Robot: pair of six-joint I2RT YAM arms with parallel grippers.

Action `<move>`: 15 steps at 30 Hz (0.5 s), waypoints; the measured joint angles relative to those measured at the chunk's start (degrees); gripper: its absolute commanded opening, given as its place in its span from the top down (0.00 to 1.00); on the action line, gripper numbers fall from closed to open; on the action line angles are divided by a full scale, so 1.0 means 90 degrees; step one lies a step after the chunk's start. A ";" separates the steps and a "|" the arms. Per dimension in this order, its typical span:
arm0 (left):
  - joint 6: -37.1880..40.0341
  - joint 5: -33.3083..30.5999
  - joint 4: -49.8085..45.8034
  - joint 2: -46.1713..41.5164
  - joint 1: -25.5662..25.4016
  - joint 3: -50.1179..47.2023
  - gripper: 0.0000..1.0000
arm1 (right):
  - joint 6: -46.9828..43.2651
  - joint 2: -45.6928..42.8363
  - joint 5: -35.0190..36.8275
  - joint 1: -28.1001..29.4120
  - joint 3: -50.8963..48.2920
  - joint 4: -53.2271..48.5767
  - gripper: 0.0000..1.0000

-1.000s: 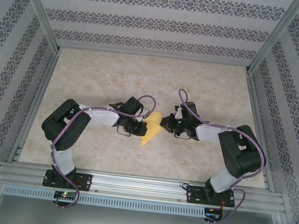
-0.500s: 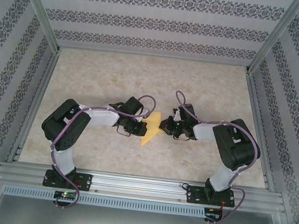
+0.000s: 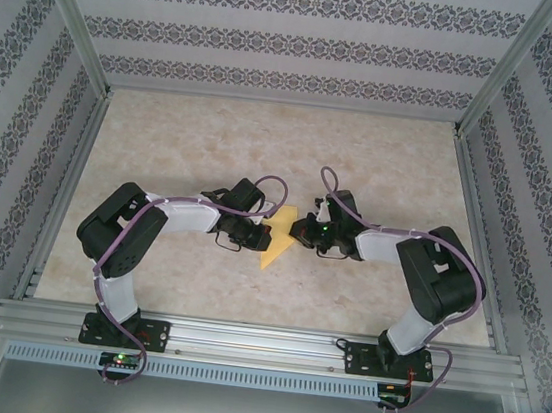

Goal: Fold a paper plane with a square sheet of paper (pick it up from the middle)
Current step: Third fold the triangle at the center of the table.

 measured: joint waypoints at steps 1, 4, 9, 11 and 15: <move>0.0000 0.0000 0.0000 0.0000 0.0000 0.0000 0.96 | 0.0000 0.0085 0.0024 0.0000 -0.0012 0.0000 1.00; -0.0002 0.0000 0.0000 0.0000 0.0000 0.0000 0.96 | -0.0005 0.0214 0.0138 0.0000 -0.0041 -0.0005 1.00; 0.0000 0.0000 0.0000 0.0000 0.0000 0.0000 0.96 | -0.0005 0.0214 0.0153 0.0000 -0.0044 0.0019 1.00; 0.0000 0.0000 0.0000 0.0000 0.0000 0.0000 0.96 | -0.0002 0.0158 0.0158 0.0000 -0.0075 0.0012 1.00; 0.0000 0.0000 0.0000 0.0000 0.0000 0.0000 0.96 | 0.0049 -0.0168 0.0153 0.0000 -0.0153 -0.0012 1.00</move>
